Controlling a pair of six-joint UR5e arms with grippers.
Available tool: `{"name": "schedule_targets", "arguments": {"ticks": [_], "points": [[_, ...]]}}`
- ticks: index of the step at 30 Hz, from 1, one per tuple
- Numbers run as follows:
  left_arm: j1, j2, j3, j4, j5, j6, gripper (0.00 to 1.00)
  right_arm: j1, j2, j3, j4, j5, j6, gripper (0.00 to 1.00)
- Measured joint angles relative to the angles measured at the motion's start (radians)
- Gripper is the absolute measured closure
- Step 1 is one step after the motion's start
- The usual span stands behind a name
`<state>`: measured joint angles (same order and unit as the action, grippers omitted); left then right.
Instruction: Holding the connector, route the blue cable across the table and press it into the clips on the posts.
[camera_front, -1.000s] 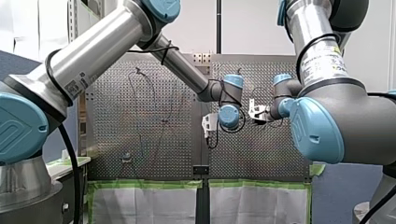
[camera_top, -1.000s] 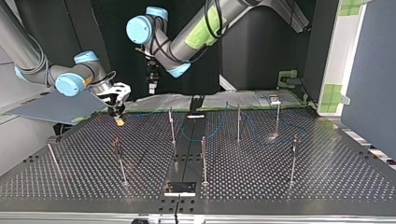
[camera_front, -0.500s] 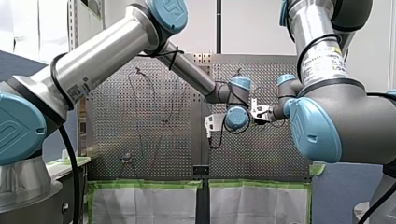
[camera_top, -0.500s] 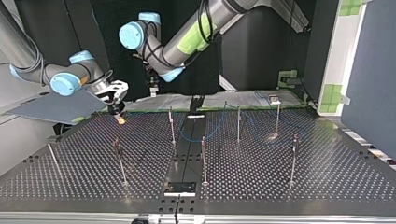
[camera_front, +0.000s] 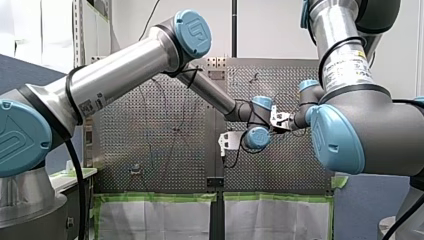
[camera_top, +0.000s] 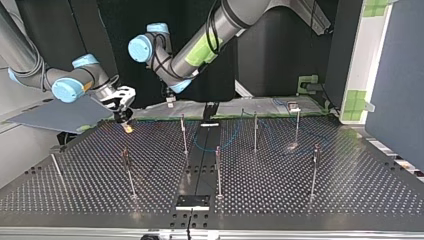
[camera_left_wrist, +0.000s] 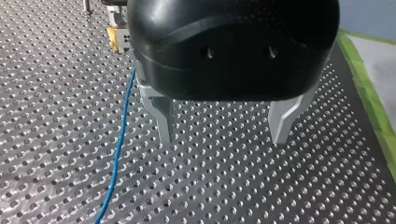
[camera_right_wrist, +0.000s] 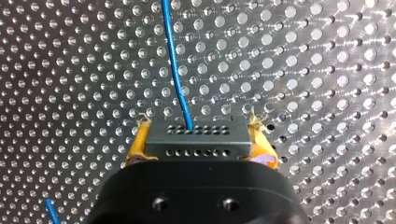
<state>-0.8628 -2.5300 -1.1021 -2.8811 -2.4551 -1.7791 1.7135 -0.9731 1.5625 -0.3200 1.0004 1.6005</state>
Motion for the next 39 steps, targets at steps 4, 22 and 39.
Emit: {"name": "schedule_targets", "arguments": {"ticks": [4, 22, 39], "points": [[-0.006, -0.015, 0.038, 0.022, -0.003, 0.002, 0.0, -0.003, 0.0, 0.0, 0.001, 0.0, 0.001, 1.0], [0.023, -0.064, 0.189, 0.075, -0.029, 0.026, 0.0, -0.004, 0.0, 0.0, 0.001, 0.0, 0.001, 1.0], [0.057, -0.113, 0.251, 0.083, -0.02, 0.027, 0.0, -0.004, 0.0, 0.0, 0.002, 0.0, -0.002, 1.0]]}}
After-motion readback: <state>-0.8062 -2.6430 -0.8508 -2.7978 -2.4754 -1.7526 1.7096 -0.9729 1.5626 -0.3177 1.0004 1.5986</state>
